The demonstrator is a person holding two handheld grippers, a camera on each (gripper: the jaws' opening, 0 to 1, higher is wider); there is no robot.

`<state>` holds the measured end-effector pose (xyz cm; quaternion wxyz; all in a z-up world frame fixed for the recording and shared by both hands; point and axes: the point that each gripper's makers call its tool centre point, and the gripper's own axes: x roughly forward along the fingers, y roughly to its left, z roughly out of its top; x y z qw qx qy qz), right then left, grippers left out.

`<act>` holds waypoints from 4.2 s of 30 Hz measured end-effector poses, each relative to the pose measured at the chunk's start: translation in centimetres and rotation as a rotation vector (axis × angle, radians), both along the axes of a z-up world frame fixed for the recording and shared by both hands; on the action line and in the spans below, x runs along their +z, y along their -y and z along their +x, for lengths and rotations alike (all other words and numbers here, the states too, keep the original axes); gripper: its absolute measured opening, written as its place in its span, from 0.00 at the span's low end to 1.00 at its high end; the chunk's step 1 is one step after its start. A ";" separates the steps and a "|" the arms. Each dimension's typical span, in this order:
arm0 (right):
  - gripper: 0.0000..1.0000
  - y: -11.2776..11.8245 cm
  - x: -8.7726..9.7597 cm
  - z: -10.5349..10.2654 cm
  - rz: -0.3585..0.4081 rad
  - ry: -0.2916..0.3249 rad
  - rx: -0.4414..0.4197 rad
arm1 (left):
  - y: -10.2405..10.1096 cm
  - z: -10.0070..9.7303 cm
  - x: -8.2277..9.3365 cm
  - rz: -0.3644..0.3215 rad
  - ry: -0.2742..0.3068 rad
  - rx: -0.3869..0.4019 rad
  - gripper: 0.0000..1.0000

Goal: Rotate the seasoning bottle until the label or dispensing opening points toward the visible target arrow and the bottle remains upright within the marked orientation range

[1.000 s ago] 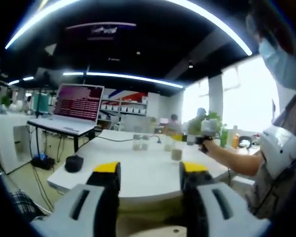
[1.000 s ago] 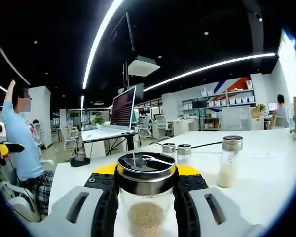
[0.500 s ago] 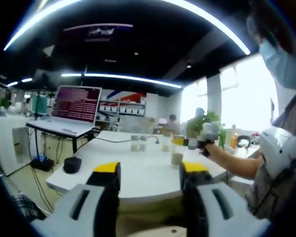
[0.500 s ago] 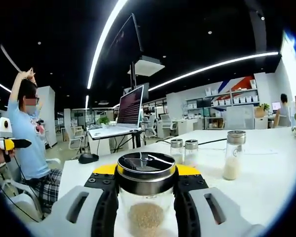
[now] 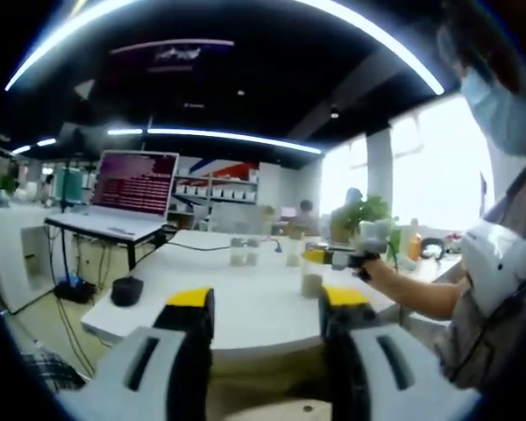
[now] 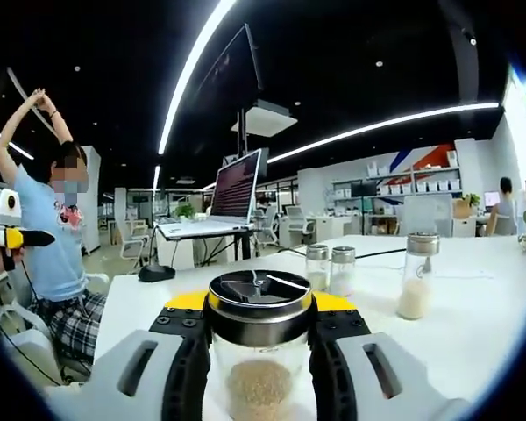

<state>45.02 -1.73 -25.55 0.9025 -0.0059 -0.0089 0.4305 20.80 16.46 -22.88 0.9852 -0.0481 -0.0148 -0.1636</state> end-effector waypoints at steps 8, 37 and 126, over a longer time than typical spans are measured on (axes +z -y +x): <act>0.53 -0.1 -0.6 0.0 0.004 -0.035 0.063 | 0.5 -0.2 -0.1 0.010 -0.001 -0.015 0.50; 0.41 7.8 5.5 -5.1 0.143 0.078 -0.037 | 0.9 -0.5 0.8 0.015 0.013 -0.022 0.50; 0.28 22.8 5.6 -10.8 0.161 0.062 -0.386 | 4.7 6.0 0.8 0.026 0.037 -0.261 0.47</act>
